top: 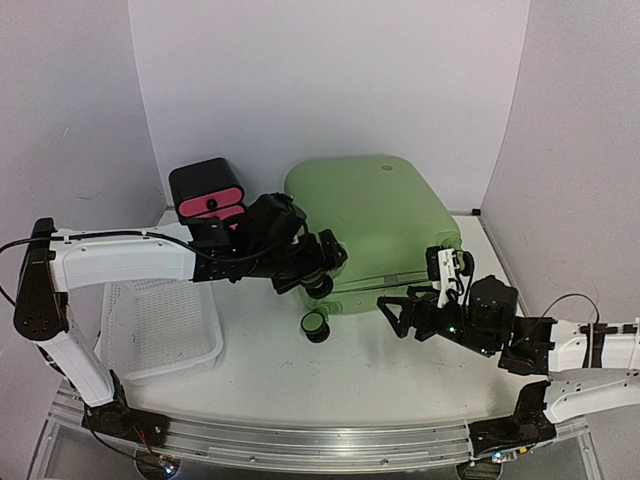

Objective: Open, take out, and arrange the luggage
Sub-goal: Hold the wheels of the luggage, then unzip the zipper of the luggage.

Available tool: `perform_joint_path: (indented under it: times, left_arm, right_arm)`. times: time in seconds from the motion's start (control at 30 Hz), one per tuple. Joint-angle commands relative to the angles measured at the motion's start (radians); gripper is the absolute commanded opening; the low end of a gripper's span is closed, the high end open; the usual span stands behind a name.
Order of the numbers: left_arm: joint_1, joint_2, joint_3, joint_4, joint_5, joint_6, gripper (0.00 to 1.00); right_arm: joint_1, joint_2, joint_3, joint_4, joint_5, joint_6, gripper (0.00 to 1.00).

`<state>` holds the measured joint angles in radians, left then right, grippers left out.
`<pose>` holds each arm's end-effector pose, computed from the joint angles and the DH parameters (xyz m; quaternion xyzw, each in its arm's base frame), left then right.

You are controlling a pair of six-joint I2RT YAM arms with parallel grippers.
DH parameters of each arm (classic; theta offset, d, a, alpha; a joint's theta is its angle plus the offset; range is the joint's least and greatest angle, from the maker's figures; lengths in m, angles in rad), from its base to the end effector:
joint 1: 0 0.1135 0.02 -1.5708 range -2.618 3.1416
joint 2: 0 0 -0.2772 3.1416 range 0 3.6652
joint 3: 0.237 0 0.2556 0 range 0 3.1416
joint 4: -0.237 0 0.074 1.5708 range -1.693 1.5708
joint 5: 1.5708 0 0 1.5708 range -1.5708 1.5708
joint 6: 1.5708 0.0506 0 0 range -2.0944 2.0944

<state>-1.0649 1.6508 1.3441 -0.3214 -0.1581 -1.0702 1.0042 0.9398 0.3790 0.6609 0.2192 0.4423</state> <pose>0.1996 -0.3438 0.2992 -0.0382 0.8881 -0.3626 0.2799 0.1282 0.1810 0.2683 -0.1069 0.6632 0.4329 0.6012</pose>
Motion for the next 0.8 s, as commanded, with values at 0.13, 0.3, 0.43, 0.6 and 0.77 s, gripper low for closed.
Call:
perform_joint_path:
  times: [0.13,0.3,0.43,0.6,0.77]
  left_arm:
    - [0.017,-0.081,-0.030,0.006,-0.009,0.019,0.98]
    - [0.017,-0.062,-0.018,0.005,0.014,0.024,0.85]
    - [0.019,-0.053,-0.023,0.007,0.025,0.017,0.82]
    - [0.020,-0.021,-0.003,0.003,0.058,0.032,0.97]
    - [0.021,0.026,0.044,0.002,0.107,0.032,0.92]
  right_arm:
    - [0.004,0.008,0.019,0.069,-0.009,-0.013,0.91]
    - [0.003,0.024,0.027,0.072,-0.014,-0.013,0.92]
    - [0.004,0.038,0.029,0.074,-0.022,-0.010,0.91]
    - [0.003,0.040,0.027,0.077,-0.021,-0.008,0.91]
    - [0.004,0.046,0.032,0.080,-0.020,-0.014,0.91]
